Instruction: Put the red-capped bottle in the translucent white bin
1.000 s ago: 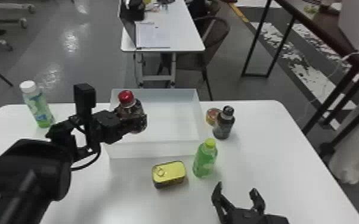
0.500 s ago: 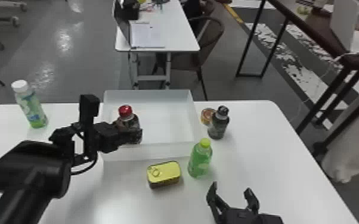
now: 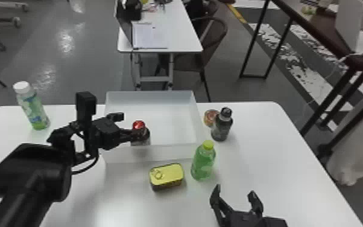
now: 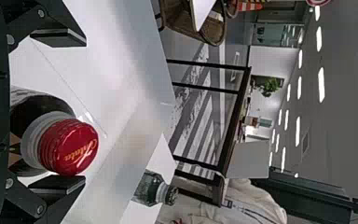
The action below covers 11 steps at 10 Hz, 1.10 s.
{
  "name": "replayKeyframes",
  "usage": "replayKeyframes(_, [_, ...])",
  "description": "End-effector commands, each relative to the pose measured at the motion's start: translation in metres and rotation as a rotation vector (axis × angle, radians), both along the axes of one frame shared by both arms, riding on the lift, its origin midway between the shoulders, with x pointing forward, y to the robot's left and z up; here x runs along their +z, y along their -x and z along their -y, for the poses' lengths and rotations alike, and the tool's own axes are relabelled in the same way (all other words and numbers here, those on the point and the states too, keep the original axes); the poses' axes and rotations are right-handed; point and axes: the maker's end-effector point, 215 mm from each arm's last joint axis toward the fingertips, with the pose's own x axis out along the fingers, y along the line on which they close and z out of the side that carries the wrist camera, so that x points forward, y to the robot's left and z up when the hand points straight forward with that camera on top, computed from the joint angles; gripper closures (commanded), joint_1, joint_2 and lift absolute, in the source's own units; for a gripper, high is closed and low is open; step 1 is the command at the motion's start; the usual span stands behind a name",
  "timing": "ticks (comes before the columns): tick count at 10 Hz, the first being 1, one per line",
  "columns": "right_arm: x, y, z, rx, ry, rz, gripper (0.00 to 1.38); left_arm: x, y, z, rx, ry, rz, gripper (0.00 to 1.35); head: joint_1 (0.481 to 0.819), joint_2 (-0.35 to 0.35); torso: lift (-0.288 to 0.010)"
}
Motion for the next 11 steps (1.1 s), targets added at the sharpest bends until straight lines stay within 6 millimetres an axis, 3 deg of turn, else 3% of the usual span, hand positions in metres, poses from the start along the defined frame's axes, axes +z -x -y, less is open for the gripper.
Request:
replayKeyframes(1, [0.0,0.0,0.0,0.001,0.0,0.001,0.25,0.023,-0.001,-0.009,0.021,0.017,0.057,0.24,0.695,-0.123,-0.078])
replayKeyframes(4, [0.0,0.0,-0.001,0.0,-0.004,-0.001,0.25,0.067,0.023,-0.076,0.199,0.091,0.15,0.24,0.695,-0.088,-0.078])
replayKeyframes(6, [0.001,-0.001,-0.002,0.001,-0.002,0.003,0.25,0.073,0.054,-0.12,0.287,0.125,0.171,0.24,0.695,-0.033,-0.078])
replayKeyframes(9, [0.001,-0.001,-0.001,0.001,0.002,0.003,0.25,0.048,0.117,-0.166,0.455,0.184,0.198,0.24,0.695,0.032,-0.078])
replayKeyframes(11, [0.002,0.0,0.0,-0.002,0.0,0.005,0.25,0.017,0.17,-0.192,0.574,0.174,0.201,0.24,0.695,0.077,-0.078])
